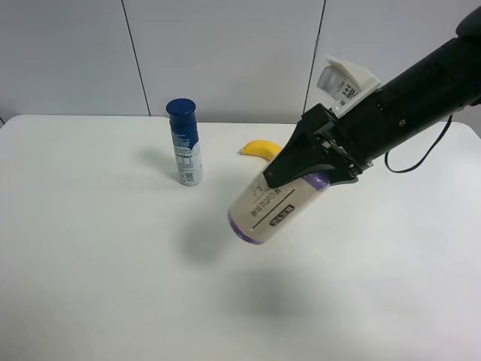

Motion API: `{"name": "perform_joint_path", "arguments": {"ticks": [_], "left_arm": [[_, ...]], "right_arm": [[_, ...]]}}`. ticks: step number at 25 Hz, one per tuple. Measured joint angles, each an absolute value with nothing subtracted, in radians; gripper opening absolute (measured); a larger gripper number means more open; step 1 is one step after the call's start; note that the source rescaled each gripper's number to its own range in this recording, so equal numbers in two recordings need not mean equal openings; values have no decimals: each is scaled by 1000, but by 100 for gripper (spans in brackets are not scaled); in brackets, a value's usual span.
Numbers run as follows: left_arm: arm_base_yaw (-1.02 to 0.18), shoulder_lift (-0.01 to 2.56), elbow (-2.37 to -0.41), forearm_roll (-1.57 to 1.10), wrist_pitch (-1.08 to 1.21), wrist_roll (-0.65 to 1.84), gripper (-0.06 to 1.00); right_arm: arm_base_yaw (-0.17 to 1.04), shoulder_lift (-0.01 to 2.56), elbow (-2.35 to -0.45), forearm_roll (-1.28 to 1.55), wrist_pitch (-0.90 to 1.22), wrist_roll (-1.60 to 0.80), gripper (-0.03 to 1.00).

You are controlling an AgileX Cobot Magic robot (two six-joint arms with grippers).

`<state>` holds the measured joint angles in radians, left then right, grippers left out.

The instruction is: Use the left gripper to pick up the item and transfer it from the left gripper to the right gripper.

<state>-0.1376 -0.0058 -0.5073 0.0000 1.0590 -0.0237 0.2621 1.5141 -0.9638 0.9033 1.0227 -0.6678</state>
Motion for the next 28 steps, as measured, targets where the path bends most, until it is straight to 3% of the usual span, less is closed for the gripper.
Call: {"name": "perform_joint_path", "arguments": {"ticks": [16, 28], "left_arm": [[-138, -6, -507, 0, 1059, -24, 99], [-138, -6, -507, 0, 1059, -24, 99]], "right_arm": [[262, 1514, -1102, 190, 977, -207, 0], [262, 1515, -1103, 8, 899, -125, 0]]}}
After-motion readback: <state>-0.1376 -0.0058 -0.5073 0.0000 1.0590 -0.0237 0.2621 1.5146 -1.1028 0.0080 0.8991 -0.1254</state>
